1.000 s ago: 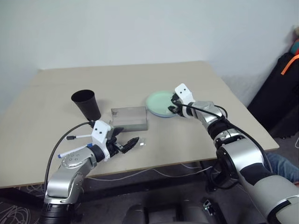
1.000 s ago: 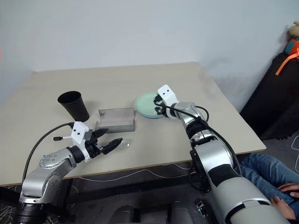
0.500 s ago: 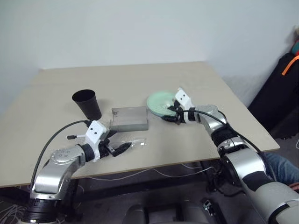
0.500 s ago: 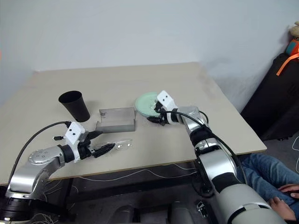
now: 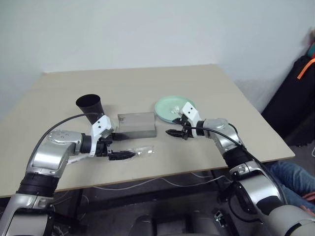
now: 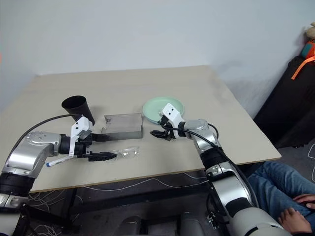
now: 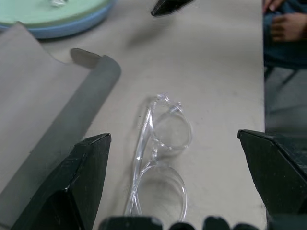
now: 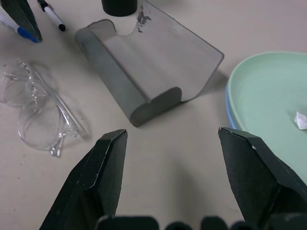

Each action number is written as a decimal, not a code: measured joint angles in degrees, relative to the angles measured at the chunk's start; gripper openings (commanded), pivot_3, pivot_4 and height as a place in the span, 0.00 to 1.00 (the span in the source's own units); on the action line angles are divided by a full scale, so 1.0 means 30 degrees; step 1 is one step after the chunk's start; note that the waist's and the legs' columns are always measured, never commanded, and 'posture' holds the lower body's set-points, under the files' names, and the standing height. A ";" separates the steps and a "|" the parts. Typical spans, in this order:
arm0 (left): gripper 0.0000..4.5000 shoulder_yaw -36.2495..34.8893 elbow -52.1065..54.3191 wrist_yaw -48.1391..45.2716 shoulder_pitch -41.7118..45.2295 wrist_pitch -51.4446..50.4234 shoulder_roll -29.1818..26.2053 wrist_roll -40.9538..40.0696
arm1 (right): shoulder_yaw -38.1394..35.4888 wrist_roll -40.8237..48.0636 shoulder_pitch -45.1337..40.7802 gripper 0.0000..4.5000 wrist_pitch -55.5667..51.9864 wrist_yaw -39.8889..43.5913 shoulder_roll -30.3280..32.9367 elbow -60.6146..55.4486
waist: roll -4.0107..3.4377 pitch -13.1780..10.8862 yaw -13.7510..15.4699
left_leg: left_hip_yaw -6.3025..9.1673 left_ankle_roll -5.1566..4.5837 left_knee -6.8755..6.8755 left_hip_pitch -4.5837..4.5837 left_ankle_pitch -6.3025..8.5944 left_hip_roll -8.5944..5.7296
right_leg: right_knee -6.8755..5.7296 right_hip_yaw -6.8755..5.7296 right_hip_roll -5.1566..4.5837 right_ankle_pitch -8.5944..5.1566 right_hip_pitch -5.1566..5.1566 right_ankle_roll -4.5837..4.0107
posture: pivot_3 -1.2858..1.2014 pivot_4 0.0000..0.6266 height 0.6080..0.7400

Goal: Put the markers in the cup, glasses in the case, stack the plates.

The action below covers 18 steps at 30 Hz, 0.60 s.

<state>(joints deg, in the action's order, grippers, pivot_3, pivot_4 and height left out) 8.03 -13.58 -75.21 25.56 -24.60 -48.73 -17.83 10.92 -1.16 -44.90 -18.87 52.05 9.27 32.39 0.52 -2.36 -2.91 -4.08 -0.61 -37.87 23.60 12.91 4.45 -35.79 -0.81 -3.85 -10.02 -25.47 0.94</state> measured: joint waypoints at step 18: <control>1.00 0.5823 -0.9644 -0.5553 0.8910 0.3949 0.1953 0.4288 | -0.0052 0.0609 0.0989 0.73 -0.0563 -0.3075 -0.1981 -0.1863 | 0.0010 0.0000 -0.0048 | 0.0014 -0.0082 -0.0011 0.0030 -0.0045 0.0001 | -0.0003 0.0015 0.0019 -0.0006 -0.0015 0.0010 | 0.52 0.00 1.00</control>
<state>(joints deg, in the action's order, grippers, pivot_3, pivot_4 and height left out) 25.50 -42.52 -91.87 52.29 -12.75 -42.87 -4.97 10.77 0.67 -41.94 -20.56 42.83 3.32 26.80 0.55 -2.36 -3.06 -4.04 -0.85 -37.90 23.69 12.78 4.45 -35.80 -0.77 -3.80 -10.03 -25.52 0.96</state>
